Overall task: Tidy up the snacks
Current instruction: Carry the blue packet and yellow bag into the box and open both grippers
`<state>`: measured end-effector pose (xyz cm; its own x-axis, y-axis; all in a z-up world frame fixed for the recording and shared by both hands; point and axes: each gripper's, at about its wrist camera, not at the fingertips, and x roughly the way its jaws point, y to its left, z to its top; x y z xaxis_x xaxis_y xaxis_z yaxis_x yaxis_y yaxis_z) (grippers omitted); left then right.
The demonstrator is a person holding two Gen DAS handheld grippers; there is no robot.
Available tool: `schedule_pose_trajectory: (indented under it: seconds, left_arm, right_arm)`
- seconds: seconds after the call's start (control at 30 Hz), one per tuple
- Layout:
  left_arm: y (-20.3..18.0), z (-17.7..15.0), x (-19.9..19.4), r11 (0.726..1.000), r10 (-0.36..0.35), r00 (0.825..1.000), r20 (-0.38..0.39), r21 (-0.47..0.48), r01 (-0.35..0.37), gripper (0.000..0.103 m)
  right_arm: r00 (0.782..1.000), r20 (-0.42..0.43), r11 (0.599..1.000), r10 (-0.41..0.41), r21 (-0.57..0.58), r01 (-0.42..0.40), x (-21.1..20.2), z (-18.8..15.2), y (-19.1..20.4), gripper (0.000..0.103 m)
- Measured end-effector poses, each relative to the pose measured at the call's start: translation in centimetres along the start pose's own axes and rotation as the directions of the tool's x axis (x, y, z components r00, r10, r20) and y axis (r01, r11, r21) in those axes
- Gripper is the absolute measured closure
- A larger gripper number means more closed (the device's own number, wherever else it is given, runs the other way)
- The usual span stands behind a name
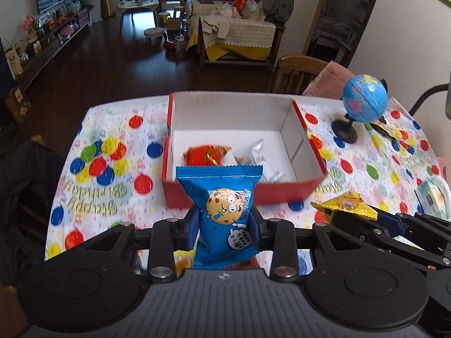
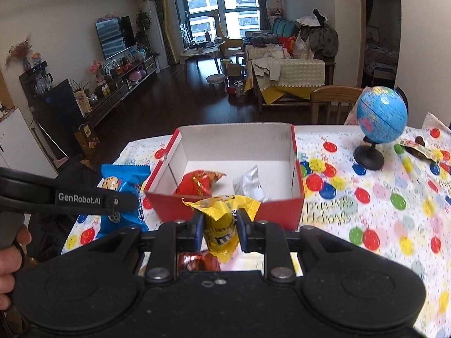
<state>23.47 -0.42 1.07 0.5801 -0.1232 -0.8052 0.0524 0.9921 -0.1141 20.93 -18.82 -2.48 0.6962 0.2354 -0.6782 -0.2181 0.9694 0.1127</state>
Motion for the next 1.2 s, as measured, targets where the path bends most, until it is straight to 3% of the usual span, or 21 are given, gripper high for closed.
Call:
schedule_pose_trajectory:
  seconds: [0.6, 1.2]
  left_arm:
    - [0.7, 7.7, 10.2, 0.994, 0.114, 0.993, -0.040, -0.001, -0.114, 0.068]
    - [2.3, 8.1, 19.2, 0.987, 0.159, 0.976, -0.146, 0.001, -0.161, 0.068]
  right_arm:
    - [0.998, -0.055, 1.000, -0.005, -0.028, 0.004, 10.3, 5.0, -3.0, 0.081]
    - [0.984, -0.180, 1.000, 0.002, -0.020, -0.006, 19.2, 4.4, -4.8, 0.080]
